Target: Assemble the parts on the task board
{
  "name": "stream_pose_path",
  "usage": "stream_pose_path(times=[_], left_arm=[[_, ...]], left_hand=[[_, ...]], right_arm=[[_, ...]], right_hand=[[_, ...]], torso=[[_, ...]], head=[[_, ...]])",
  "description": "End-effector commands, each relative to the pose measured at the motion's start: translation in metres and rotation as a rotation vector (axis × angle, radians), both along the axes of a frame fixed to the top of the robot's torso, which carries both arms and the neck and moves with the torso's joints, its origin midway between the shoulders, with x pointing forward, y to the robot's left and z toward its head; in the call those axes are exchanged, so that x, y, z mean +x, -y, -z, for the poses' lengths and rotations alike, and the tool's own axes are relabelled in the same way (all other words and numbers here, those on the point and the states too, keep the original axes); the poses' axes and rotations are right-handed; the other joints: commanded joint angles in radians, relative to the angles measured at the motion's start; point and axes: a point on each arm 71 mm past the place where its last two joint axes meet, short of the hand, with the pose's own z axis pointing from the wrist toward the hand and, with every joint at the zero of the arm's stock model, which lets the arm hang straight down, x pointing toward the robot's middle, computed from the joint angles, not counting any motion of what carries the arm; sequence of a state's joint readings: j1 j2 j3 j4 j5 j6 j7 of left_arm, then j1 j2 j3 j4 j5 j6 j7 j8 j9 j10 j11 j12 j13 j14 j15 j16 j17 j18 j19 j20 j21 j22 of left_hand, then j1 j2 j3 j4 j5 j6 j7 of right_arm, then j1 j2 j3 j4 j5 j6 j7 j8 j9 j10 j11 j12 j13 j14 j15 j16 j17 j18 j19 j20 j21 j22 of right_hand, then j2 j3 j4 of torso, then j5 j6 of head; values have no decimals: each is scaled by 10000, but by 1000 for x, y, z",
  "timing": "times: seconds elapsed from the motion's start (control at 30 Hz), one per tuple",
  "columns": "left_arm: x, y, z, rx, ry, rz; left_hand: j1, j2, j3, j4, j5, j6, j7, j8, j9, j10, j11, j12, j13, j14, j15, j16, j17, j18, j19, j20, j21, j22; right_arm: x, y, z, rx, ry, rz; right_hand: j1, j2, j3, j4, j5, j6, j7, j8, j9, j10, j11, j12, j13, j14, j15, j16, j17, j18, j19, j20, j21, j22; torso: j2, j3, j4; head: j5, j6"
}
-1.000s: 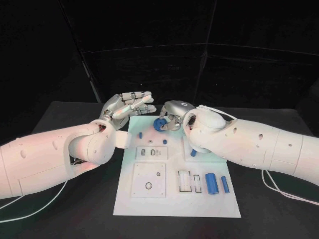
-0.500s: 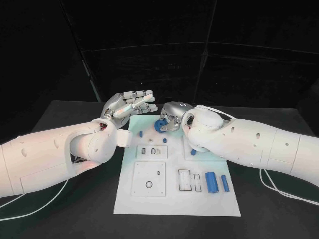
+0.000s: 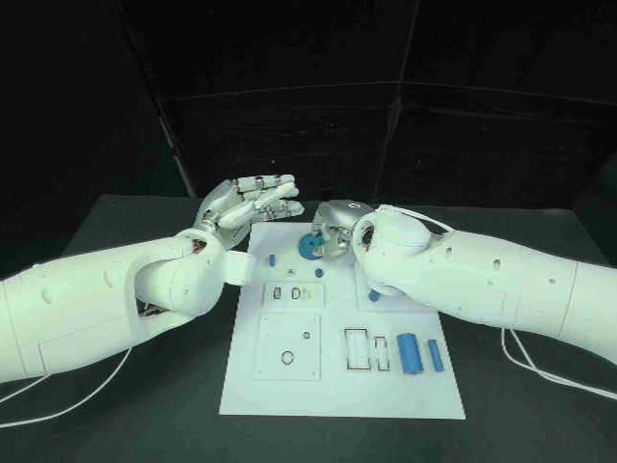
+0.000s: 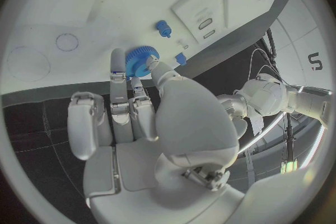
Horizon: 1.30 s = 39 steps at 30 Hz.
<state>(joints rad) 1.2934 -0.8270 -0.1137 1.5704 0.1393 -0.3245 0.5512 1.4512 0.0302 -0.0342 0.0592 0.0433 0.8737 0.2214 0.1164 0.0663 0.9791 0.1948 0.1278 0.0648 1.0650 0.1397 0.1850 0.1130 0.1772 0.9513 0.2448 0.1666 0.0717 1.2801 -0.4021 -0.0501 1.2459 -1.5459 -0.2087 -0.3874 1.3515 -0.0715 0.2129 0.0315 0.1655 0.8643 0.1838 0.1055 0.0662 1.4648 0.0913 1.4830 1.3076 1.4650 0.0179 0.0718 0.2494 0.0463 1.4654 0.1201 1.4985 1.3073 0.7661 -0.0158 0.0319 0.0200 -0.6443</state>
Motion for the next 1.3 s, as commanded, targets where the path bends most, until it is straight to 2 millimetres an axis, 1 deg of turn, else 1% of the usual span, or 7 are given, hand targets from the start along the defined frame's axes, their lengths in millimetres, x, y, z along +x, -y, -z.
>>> stream_pose_path(times=[0.03,0.2,0.43,0.77,1.0,1.17,1.3], left_arm=[[0,1,-2,-59,71,85],[0,0,-2,-56,69,79],[0,0,-1,-46,48,79],[0,0,-1,-37,40,68],[0,0,-1,-41,47,68],[2,-4,-1,-14,64,-27],[3,-8,-1,18,76,-129]], left_hand=[[-20,75,7,-39,31,-46,348,-52,4,12,-3,-46,1,92,3,-57,1,40,69,26,-32,-12],[-20,75,7,-39,31,-46,348,-52,4,12,-3,-46,1,92,3,-57,1,40,69,26,-32,-12],[-23,86,-8,-61,32,-41,347,-63,4,16,-3,-56,0,98,3,-69,1,39,80,25,-48,-16],[-23,86,-8,-61,32,-41,347,-63,4,16,-3,-56,0,98,3,-69,1,39,80,25,-48,-16],[-23,86,-8,-61,32,-41,347,-63,4,16,-3,-56,0,98,3,-69,1,39,80,25,-48,-16],[-23,86,-8,-61,32,-41,347,-63,4,16,-3,-56,0,98,3,-69,1,39,80,25,-48,-16],[-23,86,-8,-61,32,-41,347,-63,4,16,-3,-56,0,98,3,-69,1,39,80,25,-48,-16]], right_arm=[[0,0,0,-195,-94,-13],[0,0,1,-207,-238,-16],[1,2,5,-317,-654,62],[3,8,6,-395,-815,308],[1,14,0,337,-267,333],[-1,27,-9,2021,262,-35],[-4,43,-13,3353,32,-245]], right_hand=[[-152,-15,-99,28,-36,-123,13,-78,2,61,76,-71,1429,198,58,-28,9,-72,276,56,11,620],[-467,-29,-322,218,-75,-165,20,-127,31,65,90,-69,1434,218,76,-24,23,-73,278,75,13,627],[-1700,368,-952,1284,85,-135,40,-164,55,59,120,-73,1431,237,108,-24,62,-74,280,112,18,632],[-1697,459,-1123,1419,315,-245,75,-253,31,51,146,-78,1428,236,124,-26,76,-73,279,121,19,630],[-1423,555,-1190,1363,788,-219,80,-264,38,56,149,-74,1439,232,127,-28,91,-68,270,128,12,607],[-691,526,-1043,887,889,-184,106,-267,38,-208,154,-325,1155,215,123,-34,101,14,81,145,-161,164],[208,200,-937,188,586,18,44,-146,70,-1099,107,-1238,154,158,83,-48,97,478,-1044,138,-1321,-2386]], torso=[[0,-3,-3],[1,-2,-2],[0,-2,-4],[-2,-2,-11],[1,4,-5],[-16,6,-36],[-21,1,-61]], head=[[4,-4],[9,-8],[7,-11],[-14,17],[-5,12],[35,22],[23,59]])
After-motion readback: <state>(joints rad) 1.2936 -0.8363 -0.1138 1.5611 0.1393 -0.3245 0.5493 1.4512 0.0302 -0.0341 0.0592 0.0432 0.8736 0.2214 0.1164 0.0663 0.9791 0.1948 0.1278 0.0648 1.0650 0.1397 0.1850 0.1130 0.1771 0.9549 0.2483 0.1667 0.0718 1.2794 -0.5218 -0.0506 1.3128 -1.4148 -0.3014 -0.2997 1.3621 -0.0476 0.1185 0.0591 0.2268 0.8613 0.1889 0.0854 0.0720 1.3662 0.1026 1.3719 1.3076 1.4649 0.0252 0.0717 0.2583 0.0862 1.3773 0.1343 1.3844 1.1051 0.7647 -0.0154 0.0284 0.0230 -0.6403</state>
